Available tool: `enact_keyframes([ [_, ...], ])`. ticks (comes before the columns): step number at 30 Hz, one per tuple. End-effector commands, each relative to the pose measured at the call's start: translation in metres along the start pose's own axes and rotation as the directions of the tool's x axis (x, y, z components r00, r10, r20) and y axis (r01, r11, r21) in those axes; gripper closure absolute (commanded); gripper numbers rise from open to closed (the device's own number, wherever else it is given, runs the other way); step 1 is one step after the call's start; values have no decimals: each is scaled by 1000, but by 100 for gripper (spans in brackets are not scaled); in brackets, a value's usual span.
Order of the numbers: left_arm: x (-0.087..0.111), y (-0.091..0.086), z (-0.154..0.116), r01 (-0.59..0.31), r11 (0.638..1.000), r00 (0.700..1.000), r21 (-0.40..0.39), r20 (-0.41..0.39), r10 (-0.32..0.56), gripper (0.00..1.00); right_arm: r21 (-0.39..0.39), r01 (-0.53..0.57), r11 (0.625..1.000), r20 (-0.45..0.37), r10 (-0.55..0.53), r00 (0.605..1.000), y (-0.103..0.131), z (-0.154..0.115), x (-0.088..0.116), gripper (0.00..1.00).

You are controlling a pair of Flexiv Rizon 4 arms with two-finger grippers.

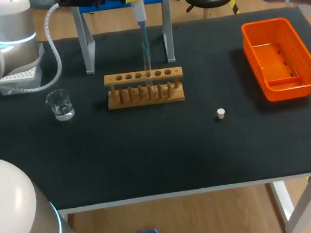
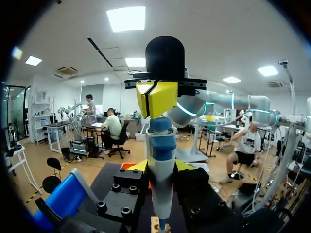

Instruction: Invert the test tube, pick up the pipette, mount the tip to pipette, aspirate from beaker and dispense into the tube, eject the tip, return the pipette, and cap with the stopper.

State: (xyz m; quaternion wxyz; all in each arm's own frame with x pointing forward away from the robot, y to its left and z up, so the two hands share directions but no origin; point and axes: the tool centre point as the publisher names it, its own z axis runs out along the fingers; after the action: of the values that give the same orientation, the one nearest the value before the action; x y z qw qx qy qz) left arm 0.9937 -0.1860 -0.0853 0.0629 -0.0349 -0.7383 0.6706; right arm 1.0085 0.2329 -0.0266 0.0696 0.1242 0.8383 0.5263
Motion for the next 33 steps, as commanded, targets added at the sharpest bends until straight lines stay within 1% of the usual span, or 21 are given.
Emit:
enact_keyframes([
  [1,1,-4,0,1,1000,1000,-2,3,-1,100,-20,17,1000,0,-17,1000,2,-8,5,100],
  [8,1,-4,0,1,1000,1000,-2,3,-1,100,-47,49,998,4,-49,999,15,-22,12,100],
  [10,1,-4,0,1,1000,1000,-2,3,-1,100,-55,55,997,5,-55,998,16,-26,13,80],
  [11,1,-4,0,1,1000,1000,-2,3,-1,100,-57,57,997,6,-57,998,16,-28,14,58],
  [12,1,-4,0,1,1000,1000,-2,3,-1,100,-61,60,996,7,-60,998,17,-30,15,44],
  [13,1,-4,0,1,1000,1000,-2,3,-1,100,-64,63,996,9,-63,998,17,-32,15,14],
  [14,1,-4,0,1,1000,1000,-2,3,-1,100,-67,66,996,10,-66,998,17,-35,16,0],
  [19,1,-4,0,1,1000,1000,-2,3,-1,100,-88,94,992,14,-93,996,14,-50,16,0],
  [23,1,-4,0,1,1000,1000,-2,3,-1,100,-102,135,985,21,-134,991,3,-67,19,0],
  [25,1,-4,0,1,1000,1000,-2,3,-1,100,-104,148,983,13,-148,989,-8,-74,20,0],
  [27,1,-4,0,1,1000,1000,-2,3,-1,100,-99,171,980,25,-169,985,-17,-77,22,0],
  [28,1,-4,0,1,1000,1000,-2,3,-1,100,-99,172,980,24,-171,985,-27,-81,24,0],
  [30,1,-4,0,1,1000,1000,-2,3,-1,100,-100,198,975,31,-196,980,-36,-84,24,0],
  [33,1,-4,0,1,1000,1000,-2,3,-1,100,-101,227,969,33,-224,974,-59,-86,25,0],
])
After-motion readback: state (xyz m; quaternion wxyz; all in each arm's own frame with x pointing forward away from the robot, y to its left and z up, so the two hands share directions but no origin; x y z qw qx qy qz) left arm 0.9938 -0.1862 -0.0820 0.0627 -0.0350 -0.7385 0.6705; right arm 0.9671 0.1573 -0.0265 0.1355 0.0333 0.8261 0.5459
